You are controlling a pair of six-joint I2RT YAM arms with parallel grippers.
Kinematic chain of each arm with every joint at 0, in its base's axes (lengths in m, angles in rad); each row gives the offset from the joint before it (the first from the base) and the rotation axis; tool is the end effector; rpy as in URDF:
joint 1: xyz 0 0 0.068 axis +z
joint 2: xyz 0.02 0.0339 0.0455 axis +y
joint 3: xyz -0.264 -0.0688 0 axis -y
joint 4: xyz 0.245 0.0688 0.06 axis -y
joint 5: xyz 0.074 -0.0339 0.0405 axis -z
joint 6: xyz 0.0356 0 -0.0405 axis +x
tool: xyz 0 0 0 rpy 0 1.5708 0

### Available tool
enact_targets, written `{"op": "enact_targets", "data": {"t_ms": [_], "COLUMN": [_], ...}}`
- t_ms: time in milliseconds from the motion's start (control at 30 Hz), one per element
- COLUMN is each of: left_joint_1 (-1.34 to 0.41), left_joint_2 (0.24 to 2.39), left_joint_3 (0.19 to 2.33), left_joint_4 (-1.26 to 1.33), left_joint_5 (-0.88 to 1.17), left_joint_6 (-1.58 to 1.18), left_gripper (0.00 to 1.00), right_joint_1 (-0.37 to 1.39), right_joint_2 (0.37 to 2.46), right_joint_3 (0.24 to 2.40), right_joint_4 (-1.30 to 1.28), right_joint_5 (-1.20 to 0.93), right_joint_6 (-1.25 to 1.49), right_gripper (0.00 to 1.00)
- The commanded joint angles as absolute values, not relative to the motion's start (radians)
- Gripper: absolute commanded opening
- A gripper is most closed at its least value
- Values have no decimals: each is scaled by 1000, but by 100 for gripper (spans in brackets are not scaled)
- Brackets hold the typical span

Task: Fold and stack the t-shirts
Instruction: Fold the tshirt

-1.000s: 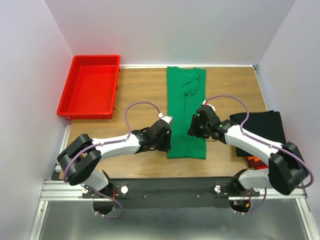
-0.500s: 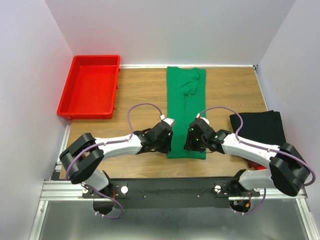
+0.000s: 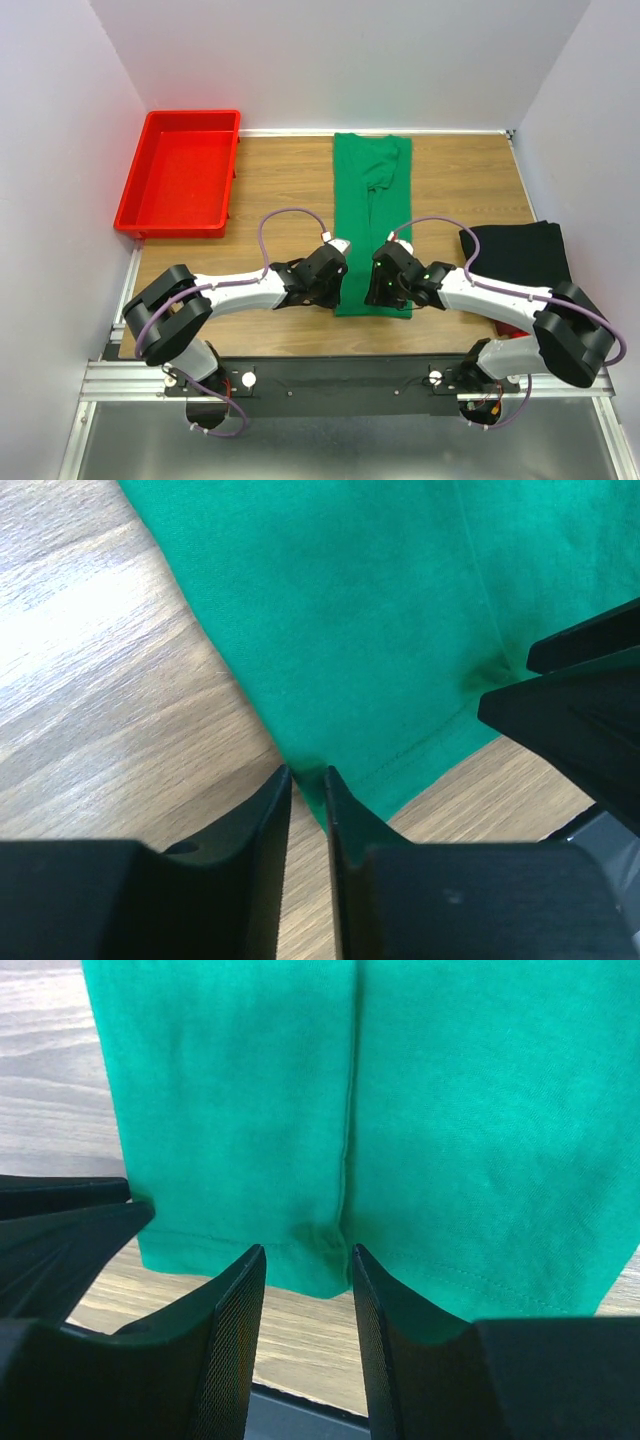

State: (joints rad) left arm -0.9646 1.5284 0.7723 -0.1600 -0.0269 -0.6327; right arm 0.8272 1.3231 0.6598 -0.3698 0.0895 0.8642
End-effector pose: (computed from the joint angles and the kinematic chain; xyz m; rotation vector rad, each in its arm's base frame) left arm 0.1688 -0.2418 0.1659 0.4178 2.5664 -0.6081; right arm 0.1657 0.1755 0.1719 0.0826 2.6793 0.4731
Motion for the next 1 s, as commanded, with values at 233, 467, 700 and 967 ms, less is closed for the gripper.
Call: {"op": "enact_targets", "data": {"t_ms": [233,467,700,967], "left_joint_1": [-974,-974,-974,-974], "left_joint_2": [1526,1497,1470,1443], "left_joint_3": [785,767,739,710], "left_joint_4": [-161,-161,-153,-144], "left_joint_5": [-51,-66,-78,-89], "left_joint_6": [-634,-643,-667,-693], "left_gripper": [14,2,0,0], "right_joint_1": [859,861,862,865], "right_joint_2": [1367,1367,1358,1371], "right_joint_3": [673,693,722,791], "right_joint_4": [-379,-379,-379,-377], "right_joint_5": [91,81,63,48], "right_joint_6": [899,897,897,885], "right_gripper": [36,17,8,6]}}
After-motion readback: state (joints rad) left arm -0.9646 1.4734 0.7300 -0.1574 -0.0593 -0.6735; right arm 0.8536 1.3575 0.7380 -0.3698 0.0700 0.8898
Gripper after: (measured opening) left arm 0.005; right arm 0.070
